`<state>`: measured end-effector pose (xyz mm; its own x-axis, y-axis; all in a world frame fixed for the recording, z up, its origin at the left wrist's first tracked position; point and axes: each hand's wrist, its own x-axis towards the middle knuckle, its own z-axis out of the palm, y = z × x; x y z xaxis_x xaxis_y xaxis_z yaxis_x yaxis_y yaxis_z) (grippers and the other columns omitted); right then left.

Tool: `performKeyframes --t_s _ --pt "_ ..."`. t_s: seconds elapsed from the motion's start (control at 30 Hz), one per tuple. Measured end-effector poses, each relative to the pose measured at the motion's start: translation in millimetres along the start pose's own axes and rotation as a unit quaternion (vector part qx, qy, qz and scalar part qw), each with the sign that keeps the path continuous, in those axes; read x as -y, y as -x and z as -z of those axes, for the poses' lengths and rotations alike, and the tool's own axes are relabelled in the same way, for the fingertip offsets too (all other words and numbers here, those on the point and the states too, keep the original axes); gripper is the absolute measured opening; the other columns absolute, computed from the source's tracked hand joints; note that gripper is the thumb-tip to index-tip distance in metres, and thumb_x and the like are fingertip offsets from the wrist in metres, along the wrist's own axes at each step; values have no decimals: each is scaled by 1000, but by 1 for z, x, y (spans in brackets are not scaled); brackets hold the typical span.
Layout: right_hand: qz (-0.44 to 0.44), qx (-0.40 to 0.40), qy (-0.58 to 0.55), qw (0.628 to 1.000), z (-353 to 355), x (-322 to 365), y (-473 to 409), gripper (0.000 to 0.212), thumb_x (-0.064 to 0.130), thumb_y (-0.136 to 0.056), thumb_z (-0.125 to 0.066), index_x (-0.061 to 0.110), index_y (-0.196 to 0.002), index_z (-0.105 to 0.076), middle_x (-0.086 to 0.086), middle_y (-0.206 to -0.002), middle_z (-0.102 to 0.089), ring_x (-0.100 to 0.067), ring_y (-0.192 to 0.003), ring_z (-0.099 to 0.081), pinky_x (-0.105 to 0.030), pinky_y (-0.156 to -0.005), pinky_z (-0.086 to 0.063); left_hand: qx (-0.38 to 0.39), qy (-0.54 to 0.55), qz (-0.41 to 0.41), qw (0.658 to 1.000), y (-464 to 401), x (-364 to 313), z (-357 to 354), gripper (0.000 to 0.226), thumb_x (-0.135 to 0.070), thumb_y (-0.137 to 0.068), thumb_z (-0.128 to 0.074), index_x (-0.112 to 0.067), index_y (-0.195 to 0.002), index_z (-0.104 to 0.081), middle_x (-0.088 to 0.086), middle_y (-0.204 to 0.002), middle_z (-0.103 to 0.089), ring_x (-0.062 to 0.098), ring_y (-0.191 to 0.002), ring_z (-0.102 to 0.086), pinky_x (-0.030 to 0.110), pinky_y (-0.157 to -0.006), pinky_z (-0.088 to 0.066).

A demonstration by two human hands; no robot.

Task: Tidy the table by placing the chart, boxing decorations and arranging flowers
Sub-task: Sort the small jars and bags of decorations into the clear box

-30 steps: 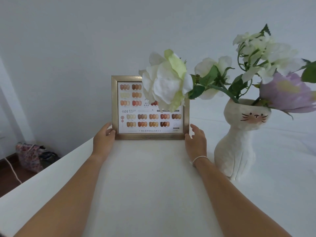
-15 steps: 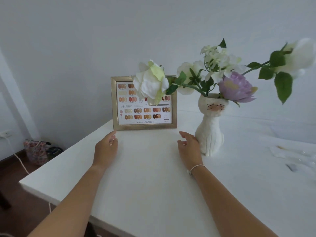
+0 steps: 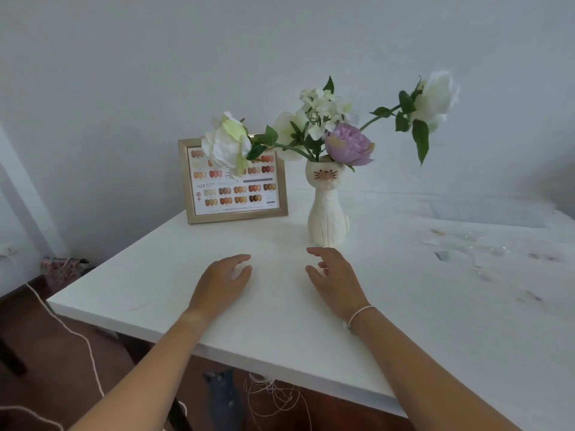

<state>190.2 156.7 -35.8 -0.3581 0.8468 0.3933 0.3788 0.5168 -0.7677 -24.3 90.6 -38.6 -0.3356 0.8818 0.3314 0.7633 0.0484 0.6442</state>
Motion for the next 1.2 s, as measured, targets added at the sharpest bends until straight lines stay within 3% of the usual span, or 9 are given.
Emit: performKeyframes --t_s 0.2,0.53,0.77,1.0,1.2 --pt "13 -7 63 998 48 -15 28 36 21 -87 -54 23 -122 -51 1 -125 -51 -14 -98 -54 -27 -90 -44 62 -24 -60 996 10 -43 -32 31 -34 -89 -52 -28 -118 -60 -5 -128 -60 16 -122 -51 32 -103 -39" --pt "44 -37 203 977 127 -46 58 38 22 -87 -52 22 -125 -50 1 -127 -49 -15 -110 -53 -22 -86 -41 126 -5 -155 980 12 -123 -105 30 -34 -87 -53 -30 -116 -61 -11 -125 -62 11 -119 -50 24 -99 -35" --pt "32 -75 274 958 179 -68 59 35 19 -87 -54 20 -122 -54 -1 -125 -52 -18 -110 -55 -21 -81 -40 164 22 -176 970 1 -170 -147 31 -35 -89 -49 -31 -117 -59 -10 -127 -60 13 -119 -50 31 -104 -36" --pt "-7 -115 291 950 223 -93 41 32 18 -86 -56 18 -118 -57 -2 -122 -56 -18 -113 -54 -21 -84 -38 184 46 -193 963 -25 -200 -181 30 -31 -89 -50 -27 -117 -60 -6 -128 -60 18 -117 -52 35 -103 -36" --pt "-34 -101 282 954 245 -109 17 28 21 -85 -57 21 -113 -59 -1 -119 -59 -19 -112 -53 -24 -92 -36 181 78 -185 963 -53 -207 -202 29 -27 -89 -51 -25 -115 -62 -4 -126 -61 19 -116 -53 35 -102 -38"
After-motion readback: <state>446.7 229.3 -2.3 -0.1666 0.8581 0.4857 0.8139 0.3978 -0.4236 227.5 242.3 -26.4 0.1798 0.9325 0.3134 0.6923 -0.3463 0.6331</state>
